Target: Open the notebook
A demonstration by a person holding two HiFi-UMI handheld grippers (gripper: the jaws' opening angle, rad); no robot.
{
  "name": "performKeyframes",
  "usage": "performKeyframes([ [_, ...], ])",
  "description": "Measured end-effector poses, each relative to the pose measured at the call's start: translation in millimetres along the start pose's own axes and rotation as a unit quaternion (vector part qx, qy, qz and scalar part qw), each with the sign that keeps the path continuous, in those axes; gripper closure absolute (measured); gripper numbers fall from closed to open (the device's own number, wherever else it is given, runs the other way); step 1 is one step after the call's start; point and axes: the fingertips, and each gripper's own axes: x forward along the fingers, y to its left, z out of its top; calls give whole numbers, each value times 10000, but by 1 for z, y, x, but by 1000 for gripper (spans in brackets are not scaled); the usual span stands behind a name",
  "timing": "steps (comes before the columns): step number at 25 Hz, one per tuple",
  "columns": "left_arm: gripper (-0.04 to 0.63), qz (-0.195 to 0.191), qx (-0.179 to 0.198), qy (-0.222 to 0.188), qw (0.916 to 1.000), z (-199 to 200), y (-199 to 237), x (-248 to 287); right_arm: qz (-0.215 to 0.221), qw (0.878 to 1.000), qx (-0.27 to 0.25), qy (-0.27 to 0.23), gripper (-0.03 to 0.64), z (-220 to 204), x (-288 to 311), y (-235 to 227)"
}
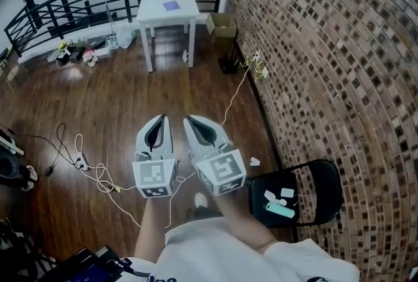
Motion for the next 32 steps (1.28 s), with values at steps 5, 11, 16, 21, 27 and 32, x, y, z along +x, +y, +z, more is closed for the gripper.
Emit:
performKeyframes([
  [5,580,217,337,-387,9984,15,-5,49,1,9999,-1,-143,626,6,25,-53],
  [11,580,179,236,-262,9992,9,-15,98,-78,9997,88,-226,626,4,49,-106],
  [16,580,367,85,122,9992,-7,0,129,-386,9990,215,-24,626,-9,71,-138],
  [21,580,479,-53,235,9986,-15,28,159,-1018,9945,230,121,626,-18,100,-171],
  [27,580,547,-168,230,9981,-20,75,209,-998,9947,-18,241,626,-21,166,-178],
  [32,580,578,-219,39,9981,-10,117,243,-933,9954,-93,192,627,-14,225,-176],
])
